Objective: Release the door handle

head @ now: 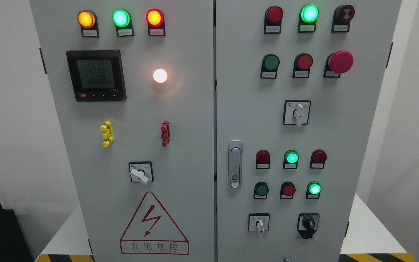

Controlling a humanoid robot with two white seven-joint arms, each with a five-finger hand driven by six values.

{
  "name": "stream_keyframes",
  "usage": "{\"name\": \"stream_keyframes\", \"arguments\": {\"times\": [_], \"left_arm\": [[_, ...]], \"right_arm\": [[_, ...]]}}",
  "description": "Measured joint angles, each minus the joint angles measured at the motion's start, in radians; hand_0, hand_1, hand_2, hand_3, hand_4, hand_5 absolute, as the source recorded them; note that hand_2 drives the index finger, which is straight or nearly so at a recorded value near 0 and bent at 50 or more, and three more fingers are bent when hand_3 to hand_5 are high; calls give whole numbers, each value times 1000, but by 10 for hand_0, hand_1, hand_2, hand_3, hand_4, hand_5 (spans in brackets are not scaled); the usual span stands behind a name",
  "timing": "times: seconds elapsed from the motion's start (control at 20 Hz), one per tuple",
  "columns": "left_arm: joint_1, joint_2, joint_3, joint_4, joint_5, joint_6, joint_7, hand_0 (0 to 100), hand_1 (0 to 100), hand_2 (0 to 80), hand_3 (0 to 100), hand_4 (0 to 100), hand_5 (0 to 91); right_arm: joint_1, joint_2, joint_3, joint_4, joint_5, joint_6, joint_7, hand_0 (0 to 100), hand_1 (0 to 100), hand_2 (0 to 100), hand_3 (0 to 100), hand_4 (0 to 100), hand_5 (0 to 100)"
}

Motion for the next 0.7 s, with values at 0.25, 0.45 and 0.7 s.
{"name": "stream_keyframes", "arguments": {"times": [0.25, 0.45, 0.7], "left_arm": [[0, 0, 0, 0, 0, 0, 0, 120, 389, 0, 0, 0, 0], [0, 0, 0, 0, 0, 0, 0, 120, 389, 0, 0, 0, 0], [0, 0, 0, 0, 0, 0, 0, 120, 389, 0, 0, 0, 0]], "right_arm": [[0, 0, 0, 1, 14, -6, -3, 356, 78, 0, 0, 0, 0], [-1, 1, -1, 1, 25, -11, -3, 354, 91, 0, 0, 0, 0], [-1, 3, -1, 0, 32, -13, -6, 347, 118, 0, 0, 0, 0]]}}
